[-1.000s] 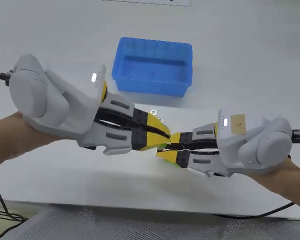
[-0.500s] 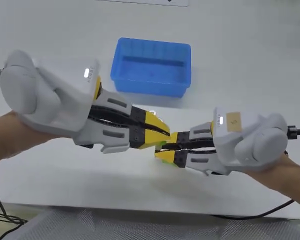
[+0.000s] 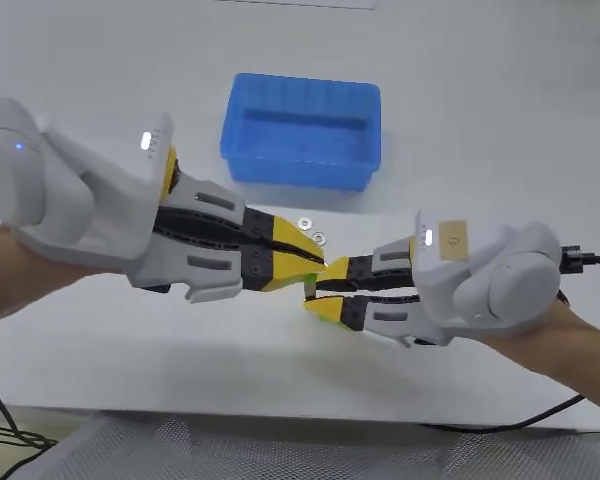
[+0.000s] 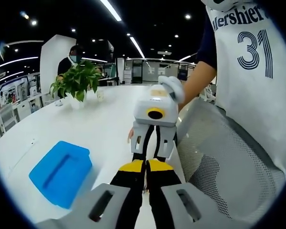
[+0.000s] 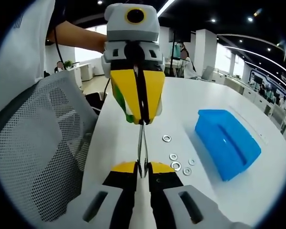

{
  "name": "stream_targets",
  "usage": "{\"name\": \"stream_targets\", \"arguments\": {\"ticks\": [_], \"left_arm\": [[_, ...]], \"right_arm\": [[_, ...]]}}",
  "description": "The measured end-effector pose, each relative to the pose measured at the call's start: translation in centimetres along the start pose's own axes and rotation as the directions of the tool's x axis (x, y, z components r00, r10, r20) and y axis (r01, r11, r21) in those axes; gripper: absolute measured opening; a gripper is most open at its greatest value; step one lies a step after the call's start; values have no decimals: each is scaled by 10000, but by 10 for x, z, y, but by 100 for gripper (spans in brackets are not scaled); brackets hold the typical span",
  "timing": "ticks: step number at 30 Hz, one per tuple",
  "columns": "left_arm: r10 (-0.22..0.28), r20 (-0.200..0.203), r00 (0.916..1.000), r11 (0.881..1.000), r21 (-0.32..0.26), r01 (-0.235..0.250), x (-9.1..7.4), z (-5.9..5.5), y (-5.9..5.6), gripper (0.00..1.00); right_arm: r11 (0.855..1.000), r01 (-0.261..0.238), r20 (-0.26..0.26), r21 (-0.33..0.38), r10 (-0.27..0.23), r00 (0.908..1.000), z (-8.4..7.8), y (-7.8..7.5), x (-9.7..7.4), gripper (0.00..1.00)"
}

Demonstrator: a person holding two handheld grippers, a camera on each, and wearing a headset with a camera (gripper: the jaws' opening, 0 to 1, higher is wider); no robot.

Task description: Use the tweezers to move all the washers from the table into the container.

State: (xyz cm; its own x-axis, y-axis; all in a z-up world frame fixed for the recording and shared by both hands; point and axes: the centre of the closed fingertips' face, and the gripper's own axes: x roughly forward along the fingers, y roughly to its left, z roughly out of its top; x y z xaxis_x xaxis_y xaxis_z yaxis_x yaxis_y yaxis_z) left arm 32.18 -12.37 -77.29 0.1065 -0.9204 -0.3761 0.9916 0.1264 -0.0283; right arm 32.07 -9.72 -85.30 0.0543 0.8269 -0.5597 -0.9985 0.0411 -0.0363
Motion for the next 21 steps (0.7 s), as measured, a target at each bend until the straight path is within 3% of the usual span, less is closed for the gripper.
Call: {"name": "stream_targets", "arguments": {"ticks": [13,21], "left_arm": [[4,280,9996,9993,-387,7,1,1,1,5],[-96,118,9999,9992,-394,101,4,-5,2,6]], "right_arm": [[10000,-45,-9,18,45,10000,-2,0,1,9],[10000,-25,13,66,25,10000,-2,-1,1,9]]}}
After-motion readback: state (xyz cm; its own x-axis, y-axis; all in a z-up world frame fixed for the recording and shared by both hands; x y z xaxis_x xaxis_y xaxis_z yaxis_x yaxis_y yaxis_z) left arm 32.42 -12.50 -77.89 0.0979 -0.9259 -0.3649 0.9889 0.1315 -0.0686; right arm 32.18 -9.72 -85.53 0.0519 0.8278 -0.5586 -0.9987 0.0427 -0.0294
